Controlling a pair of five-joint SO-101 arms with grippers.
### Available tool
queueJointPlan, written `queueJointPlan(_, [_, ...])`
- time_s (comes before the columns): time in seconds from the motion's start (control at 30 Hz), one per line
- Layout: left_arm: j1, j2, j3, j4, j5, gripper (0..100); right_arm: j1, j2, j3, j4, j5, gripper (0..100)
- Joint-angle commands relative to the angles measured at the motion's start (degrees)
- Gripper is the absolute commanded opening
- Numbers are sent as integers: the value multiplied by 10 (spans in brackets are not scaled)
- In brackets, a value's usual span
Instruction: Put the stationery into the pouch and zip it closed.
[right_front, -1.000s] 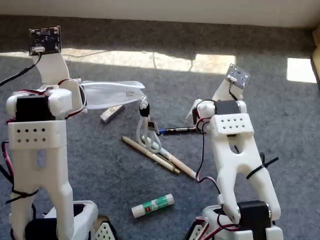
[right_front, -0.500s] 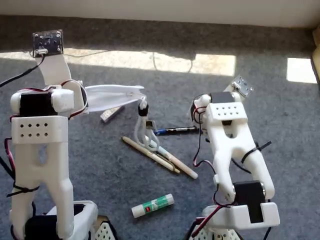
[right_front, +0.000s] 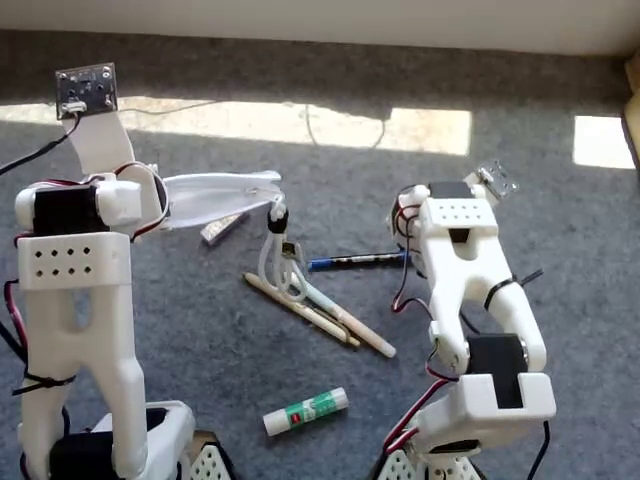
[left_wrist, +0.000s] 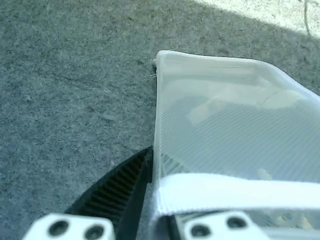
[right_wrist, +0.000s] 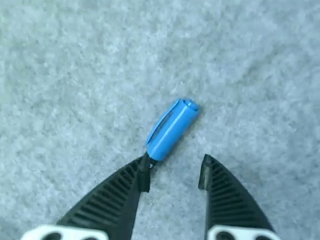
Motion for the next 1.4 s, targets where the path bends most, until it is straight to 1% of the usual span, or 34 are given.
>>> queueJointPlan(0.0, [-7, -5, 4, -1, 4, 6, 9, 3, -29, -29, -5, 163])
queueJointPlan(0.17, [-7, -5, 4, -1, 3, 6, 10, 40, -56, -33, -5, 163])
queueJointPlan(0.33, [-7, -4, 5, -1, 3, 6, 27, 82, -88, -29, -5, 163])
queueJointPlan(0.67, [-8, -5, 11, -2, 3, 6, 32, 177, -182, 69, -6, 159])
queueJointPlan(0.83, [-8, -5, 26, -21, 3, 6, 32, 199, -218, 114, -6, 157])
queueJointPlan(0.9, [-8, -5, 27, -21, 3, 6, 32, 199, -228, 125, -5, 127])
queueJointPlan(1.0, [-8, -5, 27, -21, 3, 6, 37, 199, -236, 124, -1, 40])
queueJointPlan(1.07, [-8, -5, 27, -20, 3, 6, 43, 200, -237, 122, 0, 2])
queueJointPlan(1.27, [-8, -5, 28, -18, 4, 6, 46, 197, -237, 125, 1, 5])
queueJointPlan(1.37, [-8, -5, 27, -17, 4, 6, 44, 184, -237, 126, 37, 5])
